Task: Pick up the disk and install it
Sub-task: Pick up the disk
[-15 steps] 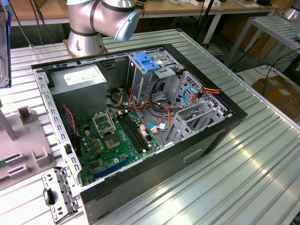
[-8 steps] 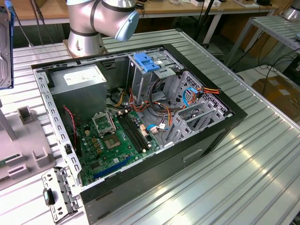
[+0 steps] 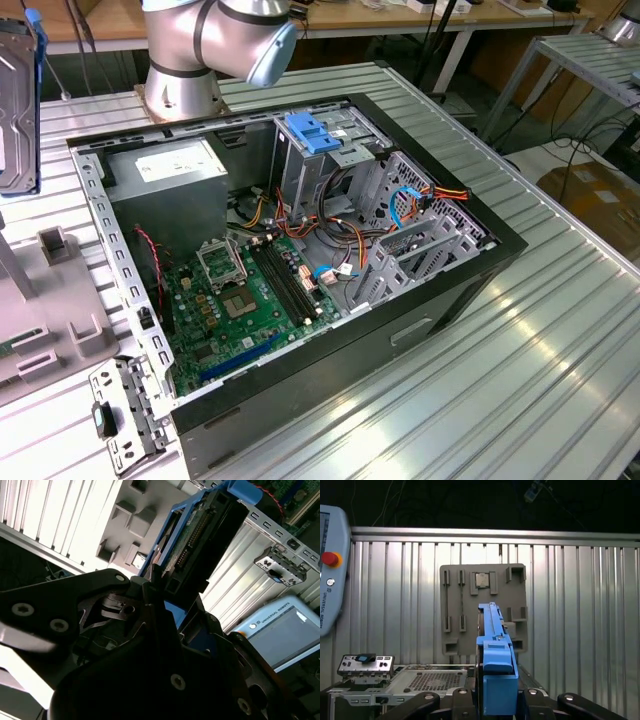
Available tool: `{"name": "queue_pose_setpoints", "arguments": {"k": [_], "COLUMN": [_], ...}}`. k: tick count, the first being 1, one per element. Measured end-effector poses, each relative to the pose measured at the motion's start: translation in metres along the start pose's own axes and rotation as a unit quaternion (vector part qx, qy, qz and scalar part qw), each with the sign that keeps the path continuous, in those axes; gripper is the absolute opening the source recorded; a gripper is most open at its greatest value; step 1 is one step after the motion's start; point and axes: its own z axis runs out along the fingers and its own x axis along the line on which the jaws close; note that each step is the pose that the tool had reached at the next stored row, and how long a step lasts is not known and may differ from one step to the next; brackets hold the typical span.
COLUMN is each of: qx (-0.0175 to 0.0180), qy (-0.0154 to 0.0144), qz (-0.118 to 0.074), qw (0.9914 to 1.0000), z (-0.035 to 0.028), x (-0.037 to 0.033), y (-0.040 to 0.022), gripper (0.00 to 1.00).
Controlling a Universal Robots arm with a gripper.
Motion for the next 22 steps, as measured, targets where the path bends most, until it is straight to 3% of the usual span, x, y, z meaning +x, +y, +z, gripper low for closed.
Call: {"name": "queue_pose_setpoints", "arguments": {"k": [15, 22], "qx": [-0.0006, -0.0006], "qy": [-0.0001, -0.0001], "qz": [0.002, 0.002], "qw": [1.0, 1.0], "z": [0.0048, 0.0068], "x": [0.0043, 0.0046], "y": [-0.0131, -0.0152], "gripper": [0.37, 0.37]}}
